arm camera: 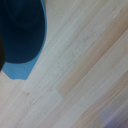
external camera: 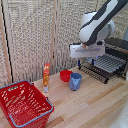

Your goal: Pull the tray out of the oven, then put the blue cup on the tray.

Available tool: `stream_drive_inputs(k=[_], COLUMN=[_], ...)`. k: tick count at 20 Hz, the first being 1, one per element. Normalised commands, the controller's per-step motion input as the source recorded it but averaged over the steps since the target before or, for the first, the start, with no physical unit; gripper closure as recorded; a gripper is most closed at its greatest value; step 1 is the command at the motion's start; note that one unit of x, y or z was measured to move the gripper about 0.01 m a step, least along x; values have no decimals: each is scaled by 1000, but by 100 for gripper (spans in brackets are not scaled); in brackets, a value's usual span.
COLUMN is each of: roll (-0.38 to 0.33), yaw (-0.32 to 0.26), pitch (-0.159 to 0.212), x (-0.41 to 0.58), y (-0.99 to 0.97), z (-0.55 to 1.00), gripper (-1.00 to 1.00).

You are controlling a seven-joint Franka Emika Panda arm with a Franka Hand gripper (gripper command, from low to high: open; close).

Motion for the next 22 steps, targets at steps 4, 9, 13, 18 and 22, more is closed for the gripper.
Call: stream_drive_inputs(k=[4, 9, 13, 18, 22], roll=[70, 61, 14, 1, 0], yaw=[-111, -118, -117, -86, 0], pitch=[-22, -4, 0, 20, 60], x=[184, 103, 1, 14, 0], y=[-12, -106, -113, -174, -261], z=[-259, -319, -259, -246, -324], gripper=[-100, -100, -100, 100, 100])
